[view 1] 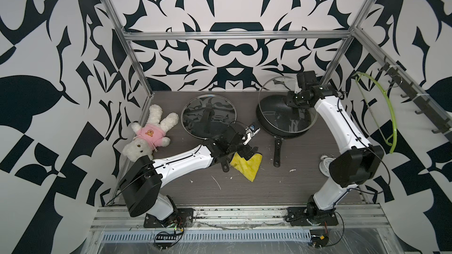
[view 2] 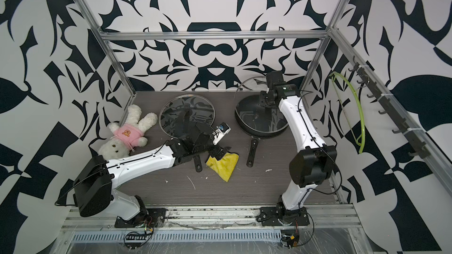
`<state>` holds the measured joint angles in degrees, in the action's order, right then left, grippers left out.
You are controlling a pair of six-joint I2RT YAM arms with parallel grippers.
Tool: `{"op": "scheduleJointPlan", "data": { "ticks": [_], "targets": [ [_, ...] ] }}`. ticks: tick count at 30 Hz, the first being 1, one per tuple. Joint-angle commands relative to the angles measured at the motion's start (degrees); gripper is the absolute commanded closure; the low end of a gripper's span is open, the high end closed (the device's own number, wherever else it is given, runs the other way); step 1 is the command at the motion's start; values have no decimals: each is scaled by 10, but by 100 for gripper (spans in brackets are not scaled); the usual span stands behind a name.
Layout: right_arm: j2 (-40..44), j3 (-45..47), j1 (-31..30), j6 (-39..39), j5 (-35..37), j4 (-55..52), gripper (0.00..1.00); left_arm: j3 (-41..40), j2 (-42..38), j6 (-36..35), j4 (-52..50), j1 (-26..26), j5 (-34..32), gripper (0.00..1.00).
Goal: Wipe the pot lid with a cloth
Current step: Pick up the pot lid from the cooking pot.
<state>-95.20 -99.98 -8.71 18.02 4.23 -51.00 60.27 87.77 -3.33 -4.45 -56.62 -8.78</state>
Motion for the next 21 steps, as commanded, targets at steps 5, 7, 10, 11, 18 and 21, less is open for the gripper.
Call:
{"op": "scheduleJointPlan", "data": {
  "ticks": [5,7,10,11,18,21],
  "targets": [
    [122,69,-2,4,-20,119,100,68,69,214,-143,-65,-95,1],
    [137,82,-2,0,-20,122,100,75,84,252,-160,-78,-97,1],
    [150,94,-2,-7,-16,122,100,83,104,317,-184,-83,-97,1],
    [152,97,-2,-9,-15,121,100,84,110,335,-193,-83,-102,0],
    [161,106,-1,-15,-11,118,100,116,161,362,-270,-82,-127,1],
    [164,109,-1,-15,-9,118,100,112,178,362,-268,-81,-100,1]
  ]
}}
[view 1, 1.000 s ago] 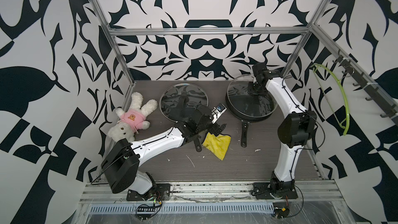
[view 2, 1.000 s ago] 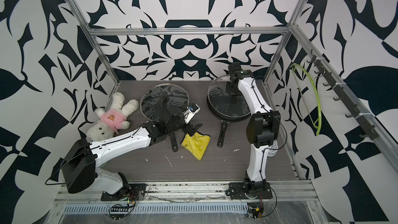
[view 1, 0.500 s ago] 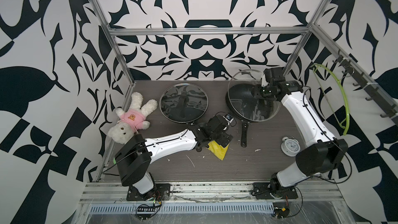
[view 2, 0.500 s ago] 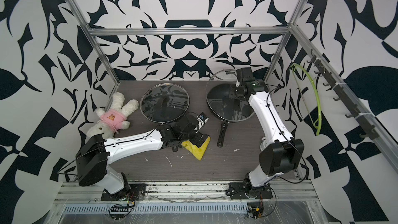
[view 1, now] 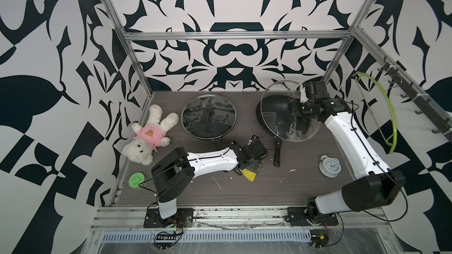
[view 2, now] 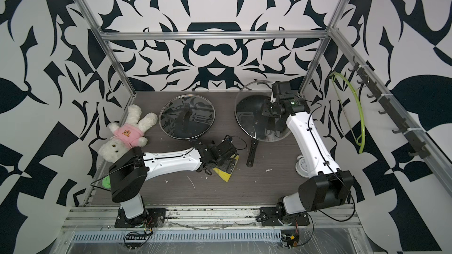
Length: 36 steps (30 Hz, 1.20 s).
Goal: Wipe the pot lid with a cloth
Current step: Pick up the pot lid from the cooking pot, then pick up the cleaning item at the center of the board.
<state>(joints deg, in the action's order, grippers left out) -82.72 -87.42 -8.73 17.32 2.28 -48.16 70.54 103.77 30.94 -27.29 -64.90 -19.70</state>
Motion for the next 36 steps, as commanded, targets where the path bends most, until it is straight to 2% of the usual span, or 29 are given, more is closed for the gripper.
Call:
{"op": "scheduleJointPlan", "data": {
  "ticks": [1,6,9,15,19,21,23,30,36],
  "targets": [
    [39,-17,-1,-8,12,90,100,9,23,19,-39,1,16,0],
    [42,-17,-1,-5,12,89,100,-3,52,25,-32,19,57,3],
    [44,-16,-1,-5,14,86,100,-6,70,33,-33,36,80,14],
    [49,-12,-1,-2,18,86,100,-4,87,28,-42,38,86,61],
    [53,-7,-1,1,11,88,100,-4,84,27,-44,38,77,87],
    [62,-1,-1,6,2,93,100,-3,68,21,-40,38,69,96],
    [73,7,-1,17,-10,104,100,-4,43,11,-27,38,62,100],
    [129,44,5,65,-94,171,100,-19,-72,-37,63,41,58,100],
    [145,50,16,134,-239,242,100,-57,-171,-64,157,53,103,100]
  ]
}}
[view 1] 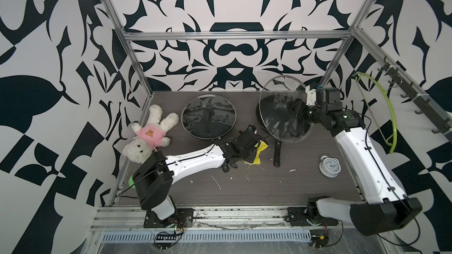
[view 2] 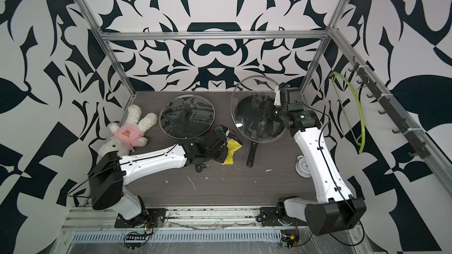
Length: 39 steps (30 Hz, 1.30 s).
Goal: Wipe the pot lid with a cloth
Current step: Pick up the cleaning item at the center of the board, then wipe the pot lid.
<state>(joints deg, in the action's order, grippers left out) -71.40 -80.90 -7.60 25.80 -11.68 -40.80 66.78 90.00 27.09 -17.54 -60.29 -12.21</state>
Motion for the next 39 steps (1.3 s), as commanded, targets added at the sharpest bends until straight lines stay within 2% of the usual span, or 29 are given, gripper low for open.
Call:
{"op": "scheduleJointPlan", "data": {
  "ticks": [1,4,8,11,14,18,22,25,30,35,39],
  "targets": [
    [33,-10,5,66,-124,192,100,-25,-49,-30,70,9,35,100],
    [29,2,5,114,-176,250,100,-53,-95,-21,110,40,73,100],
    [7,19,5,185,-254,325,100,-114,-149,25,213,113,189,100],
    [-13,40,5,264,-319,417,100,-154,-194,66,294,159,237,100],
    [-25,63,4,331,-356,499,100,-190,-224,105,377,199,285,100],
    [-38,75,-3,377,-383,551,100,-216,-246,156,484,241,353,100],
    [-65,97,-16,479,-427,676,100,-218,-231,178,601,250,439,100],
    [-85,106,-27,536,-445,744,100,-221,-203,203,702,251,471,100],
    [-100,100,-43,553,-468,772,100,-207,-128,253,812,254,495,100],
    [-121,97,-53,613,-498,867,100,-200,-82,330,920,291,517,100],
    [-123,90,-55,606,-509,862,100,-197,-83,342,937,300,539,100]
  ]
}}
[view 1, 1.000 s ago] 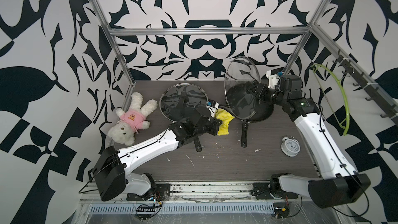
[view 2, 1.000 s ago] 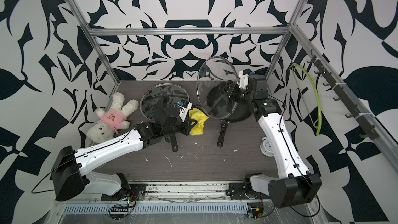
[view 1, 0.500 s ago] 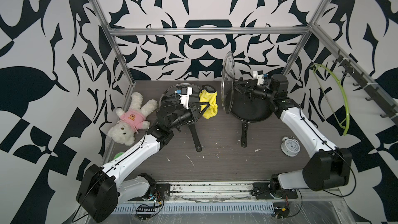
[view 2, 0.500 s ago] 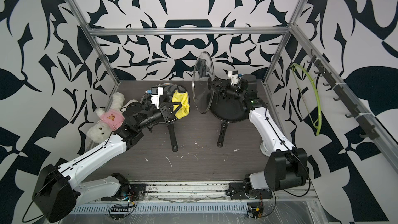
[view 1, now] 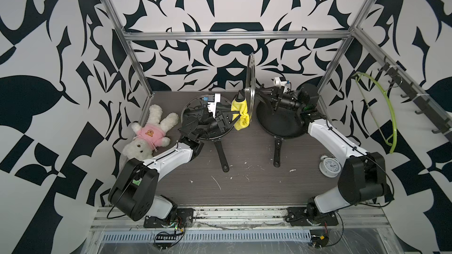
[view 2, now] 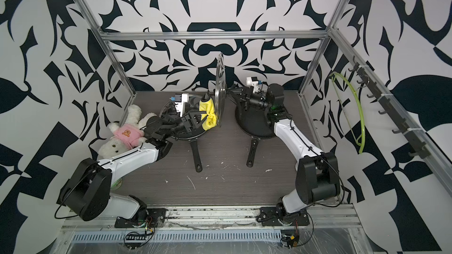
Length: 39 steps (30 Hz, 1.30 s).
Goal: Wipe the pot lid with a cloth
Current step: Wipe the pot lid.
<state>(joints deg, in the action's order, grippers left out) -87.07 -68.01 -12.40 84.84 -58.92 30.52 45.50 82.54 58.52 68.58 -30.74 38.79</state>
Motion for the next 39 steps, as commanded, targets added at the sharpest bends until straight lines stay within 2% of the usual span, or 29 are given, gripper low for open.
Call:
{"op": "scheduleJointPlan", "data": {
  "ticks": [1,8,14,20,29,33,39],
  "targets": [
    [33,-41,-8,14,-39,149,100,17,-11,23,66,5,30,100],
    [35,-46,-20,4,-50,157,100,72,7,-5,-17,3,82,100],
    [40,-49,-24,-11,-52,140,100,126,41,-11,-18,-3,110,100],
    [46,-47,-27,-44,-55,103,100,177,53,-31,-41,-4,89,100],
    [57,-38,-41,-62,-65,96,100,242,81,-89,-124,19,-14,100],
    [67,-37,-45,-69,-69,96,100,277,109,-90,-160,35,-50,100],
    [91,-34,-46,-81,-69,90,100,293,142,-94,-188,60,-64,100]
  ]
}}
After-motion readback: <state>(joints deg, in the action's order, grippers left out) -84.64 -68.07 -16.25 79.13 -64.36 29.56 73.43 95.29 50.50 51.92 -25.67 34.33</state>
